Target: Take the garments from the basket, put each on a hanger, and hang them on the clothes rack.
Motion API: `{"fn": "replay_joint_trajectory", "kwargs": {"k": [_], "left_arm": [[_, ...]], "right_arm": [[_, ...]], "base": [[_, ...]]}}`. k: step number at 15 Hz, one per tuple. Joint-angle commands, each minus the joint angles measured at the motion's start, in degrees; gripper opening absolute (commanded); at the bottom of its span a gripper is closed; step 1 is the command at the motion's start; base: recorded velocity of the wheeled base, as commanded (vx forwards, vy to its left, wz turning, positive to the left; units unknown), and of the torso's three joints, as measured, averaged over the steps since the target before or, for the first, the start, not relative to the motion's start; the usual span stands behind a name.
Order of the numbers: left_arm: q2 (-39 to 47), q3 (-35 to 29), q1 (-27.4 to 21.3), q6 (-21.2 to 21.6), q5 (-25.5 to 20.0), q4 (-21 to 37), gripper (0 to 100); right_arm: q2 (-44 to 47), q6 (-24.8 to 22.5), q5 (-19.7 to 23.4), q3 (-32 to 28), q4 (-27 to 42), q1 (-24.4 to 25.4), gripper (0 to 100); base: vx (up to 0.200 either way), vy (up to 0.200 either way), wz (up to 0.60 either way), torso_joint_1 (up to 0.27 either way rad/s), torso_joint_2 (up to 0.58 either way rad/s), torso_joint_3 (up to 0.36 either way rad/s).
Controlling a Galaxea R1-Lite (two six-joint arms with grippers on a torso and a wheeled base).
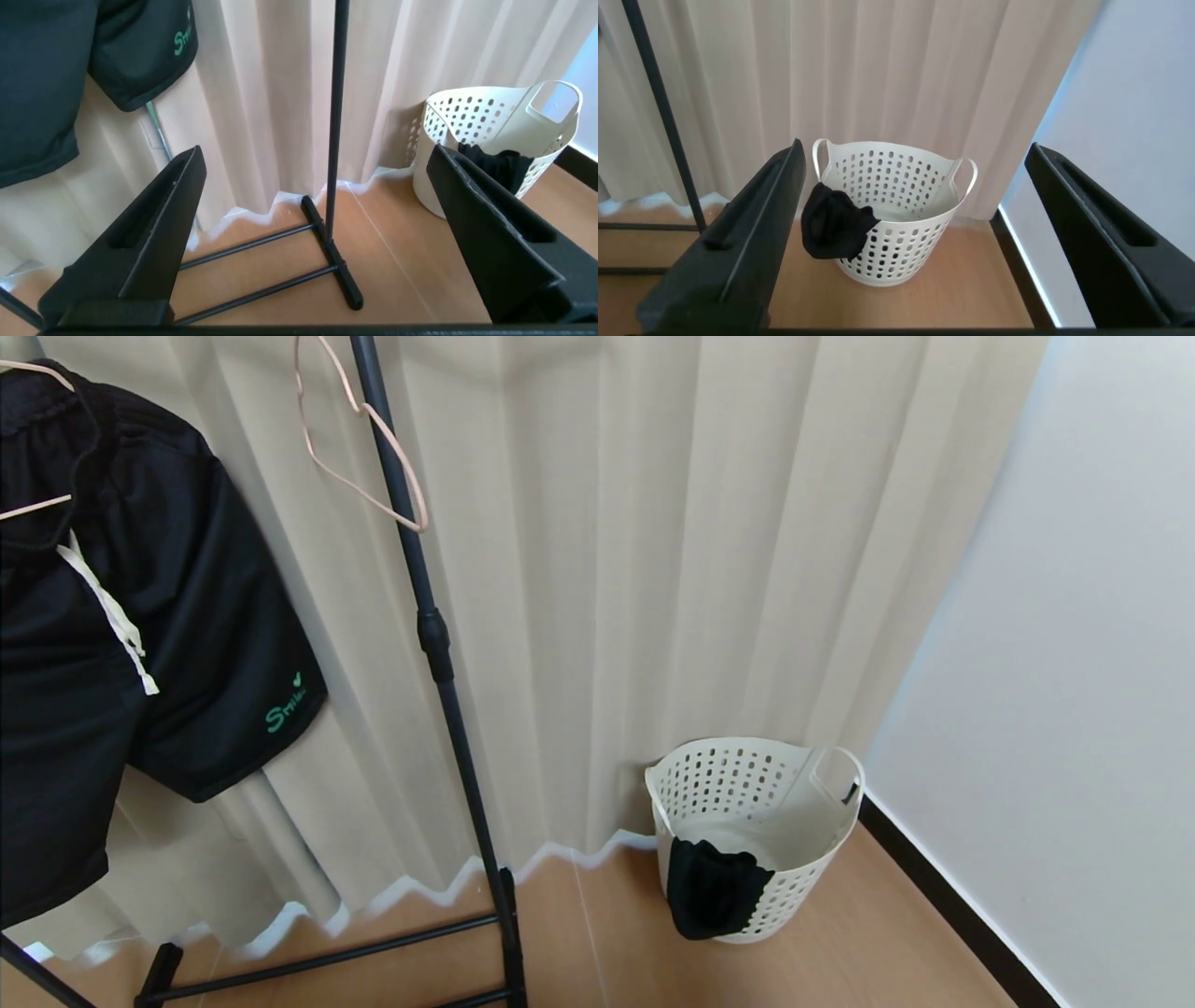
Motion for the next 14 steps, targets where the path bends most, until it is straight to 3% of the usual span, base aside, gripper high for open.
{"fn": "replay_joint_trajectory", "kwargs": {"k": [1,14], "left_arm": [[0.1,0.0,0.0,0.0,0.0,0.0,100],[0.1,0.0,0.0,-0.1,0.0,0.0,100]], "right_arm": [[0.1,0.0,0.0,0.0,-0.1,0.0,100],[0.1,0.1,0.0,0.0,-0.1,0.0,100]], "base": [[0.000,0.000,0.00,0.002,0.03,-0.095],[0.000,0.000,0.00,0.003,0.01,-0.186]]}}
